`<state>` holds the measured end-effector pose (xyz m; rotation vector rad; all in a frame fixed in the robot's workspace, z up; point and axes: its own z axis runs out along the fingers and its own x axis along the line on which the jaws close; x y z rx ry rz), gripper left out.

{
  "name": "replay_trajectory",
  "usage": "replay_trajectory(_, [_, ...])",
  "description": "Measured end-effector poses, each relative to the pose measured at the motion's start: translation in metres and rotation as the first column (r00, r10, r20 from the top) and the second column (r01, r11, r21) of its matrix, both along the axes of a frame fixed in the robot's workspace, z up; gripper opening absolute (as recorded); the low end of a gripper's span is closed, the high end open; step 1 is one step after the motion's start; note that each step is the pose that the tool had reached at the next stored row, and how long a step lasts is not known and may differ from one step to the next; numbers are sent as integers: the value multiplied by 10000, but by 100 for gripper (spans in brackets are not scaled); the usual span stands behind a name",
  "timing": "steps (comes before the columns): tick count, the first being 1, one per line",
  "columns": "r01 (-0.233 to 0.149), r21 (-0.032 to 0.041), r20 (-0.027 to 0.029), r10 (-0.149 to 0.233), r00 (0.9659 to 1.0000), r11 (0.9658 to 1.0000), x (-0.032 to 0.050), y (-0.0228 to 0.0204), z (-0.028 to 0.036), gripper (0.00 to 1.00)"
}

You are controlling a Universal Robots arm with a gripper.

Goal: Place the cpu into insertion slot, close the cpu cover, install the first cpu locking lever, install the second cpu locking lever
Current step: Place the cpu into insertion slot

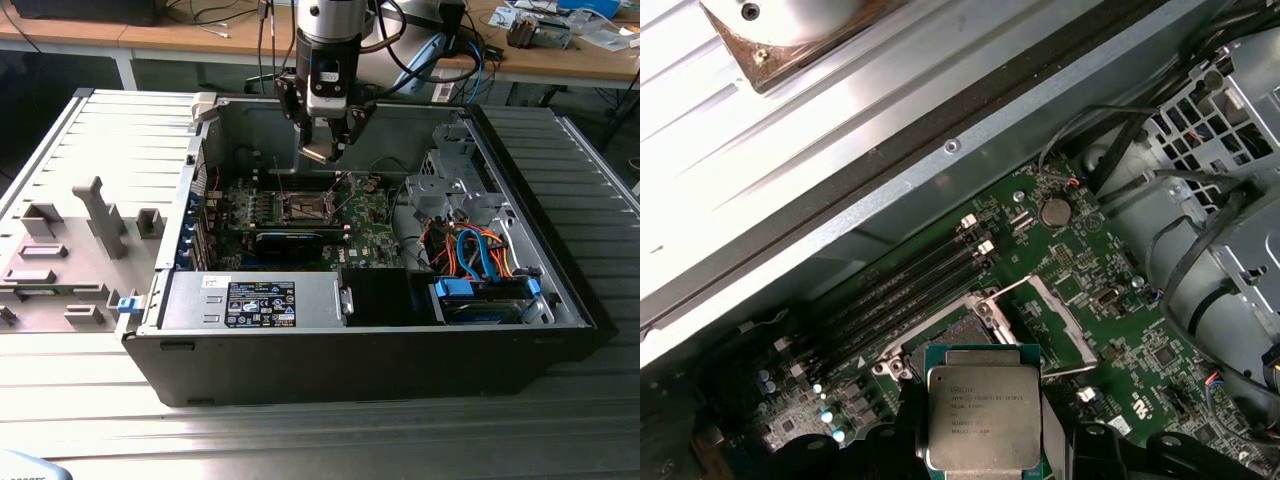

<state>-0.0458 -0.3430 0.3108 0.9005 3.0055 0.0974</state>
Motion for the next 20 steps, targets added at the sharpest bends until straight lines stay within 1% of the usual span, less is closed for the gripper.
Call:
replay_trajectory(9, [368,0,1,-368,9993,9993,0,0,-2,55])
replay_trajectory(20, [750,0,1,-750,9972,9972,0,0,-4,55])
